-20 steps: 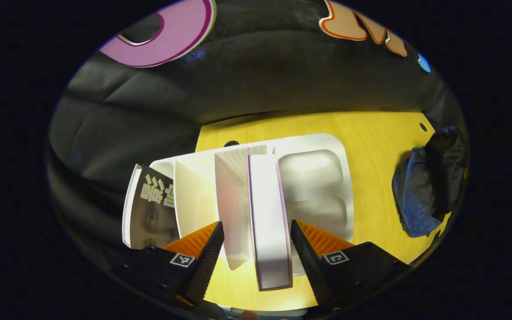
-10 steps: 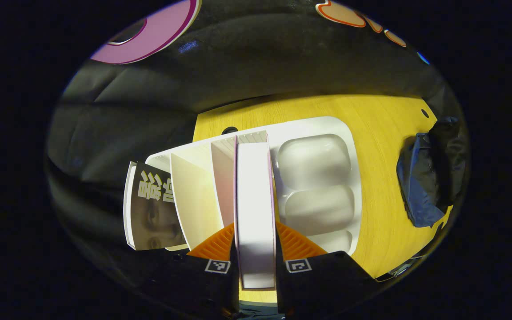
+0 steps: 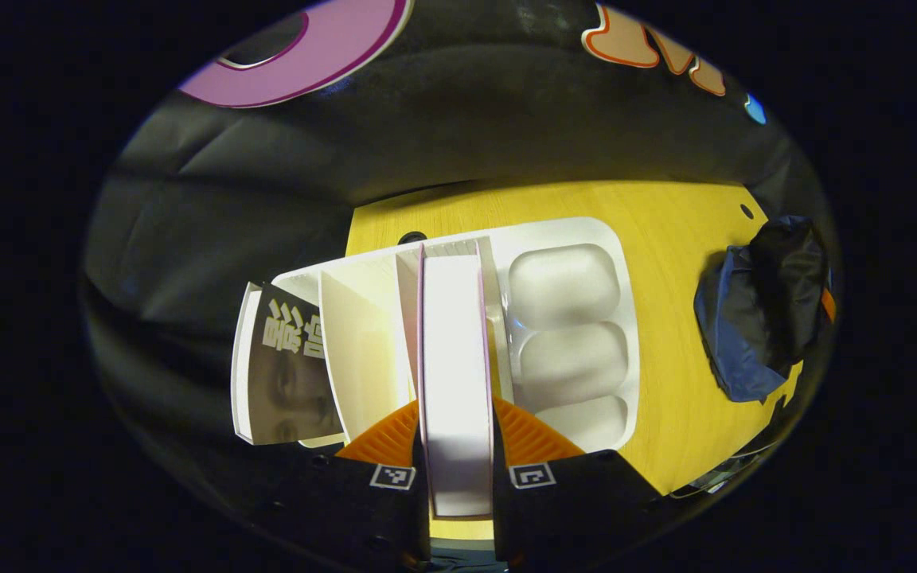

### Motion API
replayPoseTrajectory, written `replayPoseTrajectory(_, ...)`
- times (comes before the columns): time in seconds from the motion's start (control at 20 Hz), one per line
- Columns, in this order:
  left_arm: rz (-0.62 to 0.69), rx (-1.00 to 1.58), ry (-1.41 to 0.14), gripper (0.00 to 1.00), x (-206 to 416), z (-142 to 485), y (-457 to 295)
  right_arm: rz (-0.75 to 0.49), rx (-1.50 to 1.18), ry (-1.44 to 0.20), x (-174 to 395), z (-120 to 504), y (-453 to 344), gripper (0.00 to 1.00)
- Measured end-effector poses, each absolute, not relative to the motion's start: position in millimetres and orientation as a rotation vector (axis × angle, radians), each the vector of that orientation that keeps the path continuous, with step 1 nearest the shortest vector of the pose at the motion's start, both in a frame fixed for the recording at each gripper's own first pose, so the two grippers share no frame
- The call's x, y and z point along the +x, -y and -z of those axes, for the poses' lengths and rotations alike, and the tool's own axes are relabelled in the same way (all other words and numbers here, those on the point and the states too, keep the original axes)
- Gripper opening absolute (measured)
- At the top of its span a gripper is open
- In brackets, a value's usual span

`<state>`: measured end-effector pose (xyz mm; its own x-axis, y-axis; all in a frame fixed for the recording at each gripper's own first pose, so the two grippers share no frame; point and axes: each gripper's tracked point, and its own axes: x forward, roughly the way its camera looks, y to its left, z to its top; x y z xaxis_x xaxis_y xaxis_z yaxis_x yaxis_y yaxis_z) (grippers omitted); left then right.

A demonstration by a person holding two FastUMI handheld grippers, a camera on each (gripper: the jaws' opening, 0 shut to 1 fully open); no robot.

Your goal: Open the schoolbag, grab two books from the bookshelf and put them into the schoolbag.

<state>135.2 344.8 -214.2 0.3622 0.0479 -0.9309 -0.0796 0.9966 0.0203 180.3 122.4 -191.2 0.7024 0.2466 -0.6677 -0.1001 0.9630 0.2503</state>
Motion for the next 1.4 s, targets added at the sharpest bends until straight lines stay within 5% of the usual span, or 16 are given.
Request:
replayPoseTrajectory(0.55, -0.05, -0.104, -1.001, 0.31, 123, 108, -375, -0.203, 0.19, -0.774, 181, 189, -123, 0.04)
replayPoseTrajectory(0.65, -0.048, -0.117, -0.968, 0.25, 120, 88, -378, -0.204, 0.189, -0.775, 182, 187, -124, 0.02)
replayPoseTrajectory(0.75, -0.059, -0.109, -0.937, 0.31, 118, 69, -387, -0.206, 0.188, -0.777, 182, 188, -124, 0.04)
replayPoseTrajectory(0.85, -0.068, -0.125, -0.904, 0.25, 116, 50, -394, -0.206, 0.19, -0.778, 182, 188, -124, 0.02)
replayPoseTrajectory(1.4, 0.046, -0.57, -0.766, 0.25, 94, 28, -346, -0.206, 0.187, -0.779, 182, 188, -123, 0.04)
